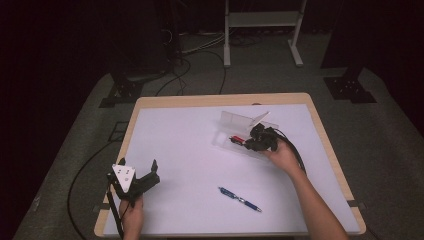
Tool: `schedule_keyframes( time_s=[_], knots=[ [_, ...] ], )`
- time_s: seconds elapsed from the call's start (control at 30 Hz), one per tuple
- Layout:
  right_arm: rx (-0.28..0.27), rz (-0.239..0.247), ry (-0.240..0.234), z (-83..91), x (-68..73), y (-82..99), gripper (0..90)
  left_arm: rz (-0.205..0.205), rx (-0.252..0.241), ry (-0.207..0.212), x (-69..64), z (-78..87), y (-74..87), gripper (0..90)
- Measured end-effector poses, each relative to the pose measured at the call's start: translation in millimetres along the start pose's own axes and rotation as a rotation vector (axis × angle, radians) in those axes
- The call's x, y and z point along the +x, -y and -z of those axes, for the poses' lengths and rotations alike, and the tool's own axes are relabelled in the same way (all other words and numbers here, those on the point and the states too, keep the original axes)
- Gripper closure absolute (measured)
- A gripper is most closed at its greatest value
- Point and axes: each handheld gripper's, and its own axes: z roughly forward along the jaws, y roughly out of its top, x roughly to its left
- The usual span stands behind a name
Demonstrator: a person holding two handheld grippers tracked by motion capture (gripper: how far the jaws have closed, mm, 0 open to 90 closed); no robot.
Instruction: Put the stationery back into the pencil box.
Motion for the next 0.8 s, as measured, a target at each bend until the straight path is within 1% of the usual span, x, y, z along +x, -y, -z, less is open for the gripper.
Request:
schedule_keyframes(
  time_s=[0.17, 0.2, 0.5, 0.6, 0.77, 0.8],
  knots=[
    [0.004, -0.007, -0.005, -0.8, -1.1, 0.7, 78.2, -0.004, -0.006, -0.003, -0.6, 0.4, -0.1, 0.3],
    [0.006, -0.014, -0.014, -1.7, -1.2, 1.1, 78.2, -0.002, -0.005, -0.001, -0.3, 0.3, 0.0, 0.3],
    [0.01, -0.021, -0.017, -5.3, -2.9, 2.3, 77.8, -0.001, -0.003, -0.002, 0.1, 0.1, -0.1, 0.3],
    [0.002, -0.022, -0.014, -5.2, -2.8, 2.3, 73.8, -0.002, -0.003, -0.001, 0.1, 0.2, -0.1, 0.3],
    [-0.001, -0.027, -0.019, -2.7, -2.7, 3.3, 72.5, -0.003, -0.005, -0.003, 0.5, 0.7, -0.1, 0.3],
    [-0.003, -0.024, -0.025, 0.2, -1.5, 4.1, 72.0, -0.001, -0.004, -0.003, 0.7, 0.7, 0.0, 0.3]
  ],
)
